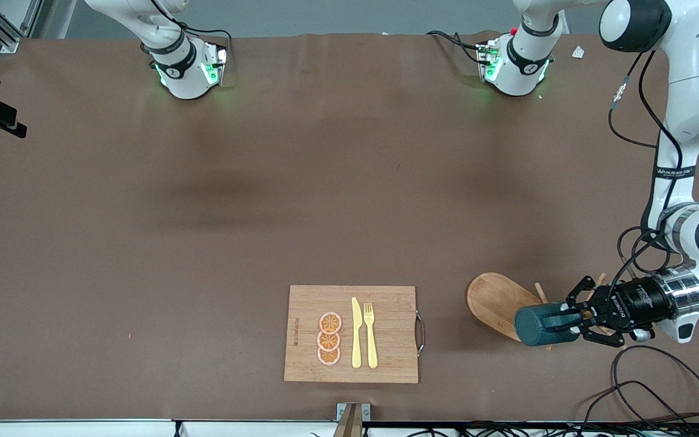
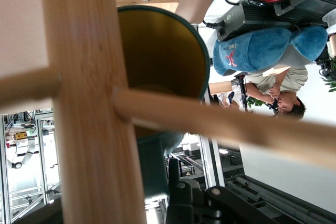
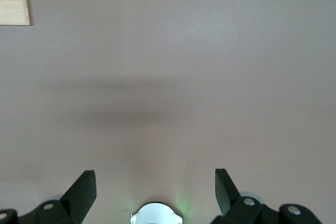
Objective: Pass cup and hang on rack
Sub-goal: 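Open the left gripper to release the hanging mug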
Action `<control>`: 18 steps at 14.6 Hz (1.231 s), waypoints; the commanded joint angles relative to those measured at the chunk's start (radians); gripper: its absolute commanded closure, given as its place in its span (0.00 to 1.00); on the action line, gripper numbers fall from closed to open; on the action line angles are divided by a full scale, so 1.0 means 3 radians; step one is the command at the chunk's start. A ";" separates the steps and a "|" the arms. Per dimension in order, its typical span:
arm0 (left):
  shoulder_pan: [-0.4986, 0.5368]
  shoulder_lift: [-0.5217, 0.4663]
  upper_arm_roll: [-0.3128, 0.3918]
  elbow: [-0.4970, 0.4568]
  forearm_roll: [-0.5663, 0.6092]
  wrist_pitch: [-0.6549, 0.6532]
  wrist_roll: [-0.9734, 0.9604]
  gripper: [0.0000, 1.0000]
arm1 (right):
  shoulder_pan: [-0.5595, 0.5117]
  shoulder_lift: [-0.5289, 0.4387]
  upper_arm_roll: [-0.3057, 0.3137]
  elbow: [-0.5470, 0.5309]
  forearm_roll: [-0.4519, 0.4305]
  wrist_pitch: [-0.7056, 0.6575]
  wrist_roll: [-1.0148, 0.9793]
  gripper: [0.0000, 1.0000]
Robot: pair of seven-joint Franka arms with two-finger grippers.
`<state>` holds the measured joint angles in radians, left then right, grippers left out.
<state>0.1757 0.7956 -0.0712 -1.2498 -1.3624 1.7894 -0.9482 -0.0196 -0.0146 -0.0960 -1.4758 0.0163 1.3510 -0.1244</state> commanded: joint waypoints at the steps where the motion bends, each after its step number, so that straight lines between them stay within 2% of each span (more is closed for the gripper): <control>1: 0.0013 0.0007 -0.0013 0.0040 -0.0060 -0.0043 -0.0081 0.19 | -0.0047 -0.0069 0.0034 -0.0071 -0.0024 0.0012 -0.0025 0.00; 2: 0.0007 0.0002 -0.0013 0.0045 -0.0060 -0.0038 -0.0142 0.00 | -0.0052 -0.0069 0.0029 -0.0071 0.0007 -0.0014 0.0005 0.00; 8: 0.0007 -0.0110 -0.0013 0.0096 -0.0035 -0.0043 -0.0423 0.00 | -0.0057 -0.0074 0.0018 -0.0071 0.0109 -0.0029 0.0067 0.00; 14: -0.0008 -0.0442 0.0012 0.0091 0.0016 -0.0054 -0.0561 0.00 | -0.0047 -0.0074 0.0029 -0.0066 0.0079 -0.0034 0.0041 0.00; 18: -0.0028 -0.0764 -0.0028 0.0091 0.0644 -0.0059 -0.0562 0.00 | -0.0042 -0.0069 0.0029 -0.0066 0.0079 -0.0034 0.0041 0.00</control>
<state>0.1704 0.6308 -0.0800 -1.2025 -1.2372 1.7787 -1.1041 -0.0196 -0.0147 -0.0986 -1.4765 0.0317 1.3418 -0.1188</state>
